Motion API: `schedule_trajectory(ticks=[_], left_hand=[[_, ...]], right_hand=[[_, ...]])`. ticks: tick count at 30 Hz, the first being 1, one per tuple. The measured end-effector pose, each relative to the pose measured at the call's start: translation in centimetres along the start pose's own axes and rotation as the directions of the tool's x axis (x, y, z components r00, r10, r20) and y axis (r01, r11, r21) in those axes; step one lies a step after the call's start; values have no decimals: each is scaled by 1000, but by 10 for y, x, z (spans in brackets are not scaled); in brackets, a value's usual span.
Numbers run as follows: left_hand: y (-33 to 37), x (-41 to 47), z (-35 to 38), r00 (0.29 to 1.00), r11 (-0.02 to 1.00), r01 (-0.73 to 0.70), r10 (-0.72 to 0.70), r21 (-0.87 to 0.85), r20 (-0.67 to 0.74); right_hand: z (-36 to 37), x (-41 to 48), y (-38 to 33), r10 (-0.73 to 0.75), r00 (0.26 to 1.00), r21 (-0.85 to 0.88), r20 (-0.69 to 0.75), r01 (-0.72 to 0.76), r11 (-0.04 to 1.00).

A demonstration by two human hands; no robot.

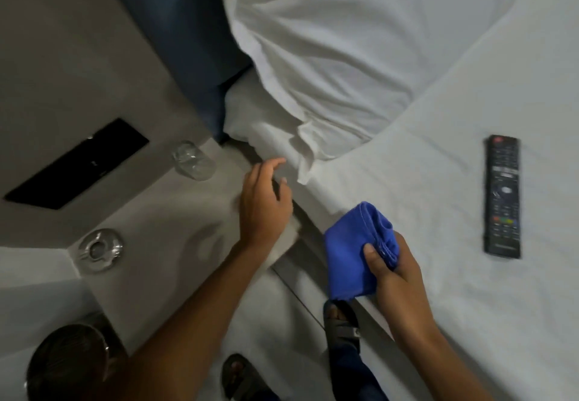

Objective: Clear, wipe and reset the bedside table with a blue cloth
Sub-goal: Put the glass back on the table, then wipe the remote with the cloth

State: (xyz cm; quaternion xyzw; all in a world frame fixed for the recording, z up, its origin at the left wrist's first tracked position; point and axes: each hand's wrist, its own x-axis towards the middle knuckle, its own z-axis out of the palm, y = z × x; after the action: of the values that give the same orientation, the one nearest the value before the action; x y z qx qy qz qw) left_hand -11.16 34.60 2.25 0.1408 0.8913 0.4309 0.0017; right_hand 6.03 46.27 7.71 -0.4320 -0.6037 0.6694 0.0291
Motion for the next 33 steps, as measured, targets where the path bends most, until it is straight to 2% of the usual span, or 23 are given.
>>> schedule_trajectory(ticks=[3,6,11,13,16,20,22,24,26,28,29,30,33], left_hand=[[55,-28,42,997,996,14,-6,-90,82],[110,-53,82,969,995,51,-28,-87,247],[187,-82,145,865,1000,1,-14,26,502],[208,-90,177,838,997,-6,-39,79,544],[226,-96,216,845,990,-3,-71,138,530],[226,-96,227,832,975,202,-221,92,508],[213,-95,215,807,965,258,-246,53,537],[196,-96,191,767,936,346,-245,-61,594],[182,-102,158,647,804,556,-263,-208,716],[167,-109,119,503,530,783,-232,-325,833],[156,-112,100,491,429,824,-217,-370,844],[147,-116,85,511,366,830,-200,-420,836],[118,-120,46,593,268,799,-204,-539,779]], right_hand=[[-40,2,-5,-101,986,-73,-132,92,993],[-86,1,-16,-165,937,-88,-307,145,986],[-161,0,-34,-319,768,-230,-556,226,946],[-187,3,-37,-336,715,-249,-612,230,941],[-214,8,-40,-377,688,-300,-620,235,924],[-222,13,-39,-437,716,-396,-545,239,887],[-217,19,-39,-455,742,-441,-492,238,865],[-210,26,-41,-478,763,-476,-435,257,841],[-199,35,-46,-534,766,-538,-359,298,789],[-181,46,-51,-608,749,-619,-264,352,702],[-167,51,-52,-636,743,-648,-210,381,659],[-154,56,-53,-648,745,-671,-158,401,624],[-97,61,-57,-594,804,-718,36,435,544]])
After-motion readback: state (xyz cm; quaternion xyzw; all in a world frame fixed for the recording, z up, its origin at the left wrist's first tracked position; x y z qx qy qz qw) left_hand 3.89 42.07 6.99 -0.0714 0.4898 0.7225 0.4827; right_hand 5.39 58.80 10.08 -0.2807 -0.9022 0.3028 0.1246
